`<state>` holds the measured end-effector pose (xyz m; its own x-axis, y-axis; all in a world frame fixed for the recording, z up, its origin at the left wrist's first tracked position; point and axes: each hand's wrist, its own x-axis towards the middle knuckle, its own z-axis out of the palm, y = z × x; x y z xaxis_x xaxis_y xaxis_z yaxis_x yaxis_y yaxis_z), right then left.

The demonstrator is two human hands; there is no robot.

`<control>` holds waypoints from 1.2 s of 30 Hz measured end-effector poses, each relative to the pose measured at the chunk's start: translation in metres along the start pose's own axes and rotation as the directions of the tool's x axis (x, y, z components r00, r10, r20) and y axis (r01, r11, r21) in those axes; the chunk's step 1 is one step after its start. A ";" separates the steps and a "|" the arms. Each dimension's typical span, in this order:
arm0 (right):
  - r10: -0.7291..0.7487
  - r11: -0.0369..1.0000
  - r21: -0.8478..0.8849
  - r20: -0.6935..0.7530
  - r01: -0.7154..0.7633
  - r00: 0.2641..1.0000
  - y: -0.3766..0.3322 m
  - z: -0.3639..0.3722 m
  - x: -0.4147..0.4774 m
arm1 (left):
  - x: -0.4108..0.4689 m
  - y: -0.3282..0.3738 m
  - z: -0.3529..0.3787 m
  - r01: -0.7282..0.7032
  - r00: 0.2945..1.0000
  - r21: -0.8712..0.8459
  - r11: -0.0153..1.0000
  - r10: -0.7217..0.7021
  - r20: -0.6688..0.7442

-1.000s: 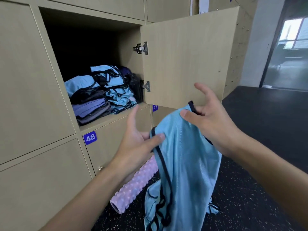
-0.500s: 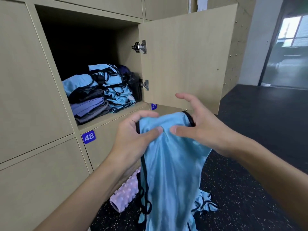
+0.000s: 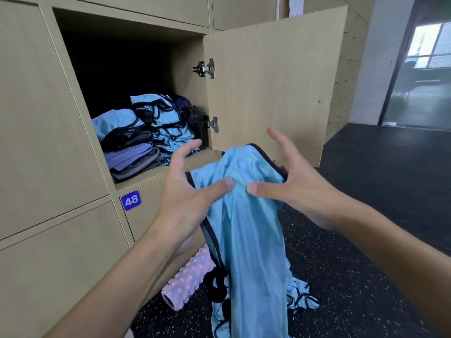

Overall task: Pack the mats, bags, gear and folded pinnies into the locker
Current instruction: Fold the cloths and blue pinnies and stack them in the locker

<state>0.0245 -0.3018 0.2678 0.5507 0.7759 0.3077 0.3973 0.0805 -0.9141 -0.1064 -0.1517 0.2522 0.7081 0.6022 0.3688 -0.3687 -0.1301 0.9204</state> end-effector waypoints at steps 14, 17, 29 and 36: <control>-0.040 0.991 0.124 -0.100 0.052 0.994 0.013 0.022 0.006 | 0.008 0.010 -0.008 0.033 0.978 -0.105 0.994 -0.054 -0.201; -0.107 0.981 0.135 -0.230 0.141 0.967 0.011 0.017 0.011 | 0.002 0.001 -0.008 0.194 0.975 -0.030 0.981 -0.196 -0.108; -0.077 0.993 0.067 -0.288 0.101 0.955 0.010 0.022 0.006 | -0.006 -0.002 0.000 0.256 0.963 -0.153 0.955 -0.265 -0.041; -0.054 0.998 0.011 -0.050 0.054 0.997 0.014 0.025 0.002 | 0.000 0.002 -0.009 0.209 0.971 -0.161 0.964 -0.224 -0.081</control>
<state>0.0126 -0.2836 0.2494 0.5643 0.7384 0.3692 0.4184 0.1297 -0.8989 -0.1123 -0.1449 0.2530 0.7215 0.6779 0.1411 -0.3046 0.1277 0.9439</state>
